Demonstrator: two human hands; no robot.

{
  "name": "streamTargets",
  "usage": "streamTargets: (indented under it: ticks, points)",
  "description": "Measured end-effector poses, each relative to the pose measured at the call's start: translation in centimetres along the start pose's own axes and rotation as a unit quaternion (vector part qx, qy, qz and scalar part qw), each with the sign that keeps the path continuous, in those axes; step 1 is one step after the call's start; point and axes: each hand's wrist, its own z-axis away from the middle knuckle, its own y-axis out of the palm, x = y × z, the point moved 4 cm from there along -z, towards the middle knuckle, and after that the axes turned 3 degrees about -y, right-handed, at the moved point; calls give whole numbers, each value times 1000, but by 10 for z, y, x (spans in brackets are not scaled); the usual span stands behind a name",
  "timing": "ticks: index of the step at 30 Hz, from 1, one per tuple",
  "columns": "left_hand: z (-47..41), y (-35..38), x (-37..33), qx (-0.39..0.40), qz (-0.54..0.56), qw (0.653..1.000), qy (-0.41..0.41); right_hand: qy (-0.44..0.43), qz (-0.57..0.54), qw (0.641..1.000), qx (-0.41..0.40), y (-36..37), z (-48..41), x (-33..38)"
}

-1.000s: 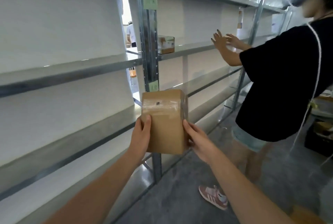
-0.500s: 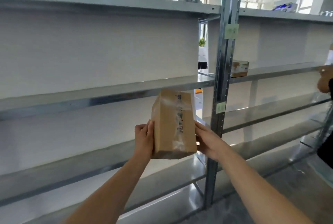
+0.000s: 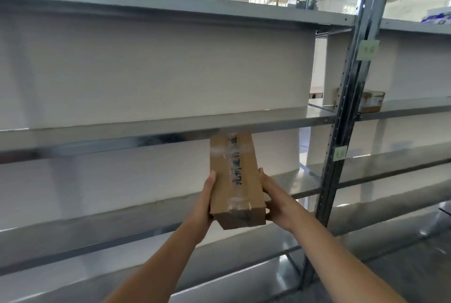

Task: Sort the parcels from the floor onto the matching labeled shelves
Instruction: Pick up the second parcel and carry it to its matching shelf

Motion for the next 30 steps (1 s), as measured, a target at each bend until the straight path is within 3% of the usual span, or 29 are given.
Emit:
streamTargets:
  ticks: [4,8,18,30]
  points:
    - [8,-60,-2,-10,1,1000,2,-10,15,999,-47,48,-15,-9]
    - [23,-129,-11,-51,38,998,22,-17,41,999,-26,111,-34,-17]
    - [93,-281,-38,-189,61,976,90,-51,31,996,63,271,-69,-45]
    - [185,-388,-40,-376,49,919,105,-40,29,982,182,408,-87,-78]
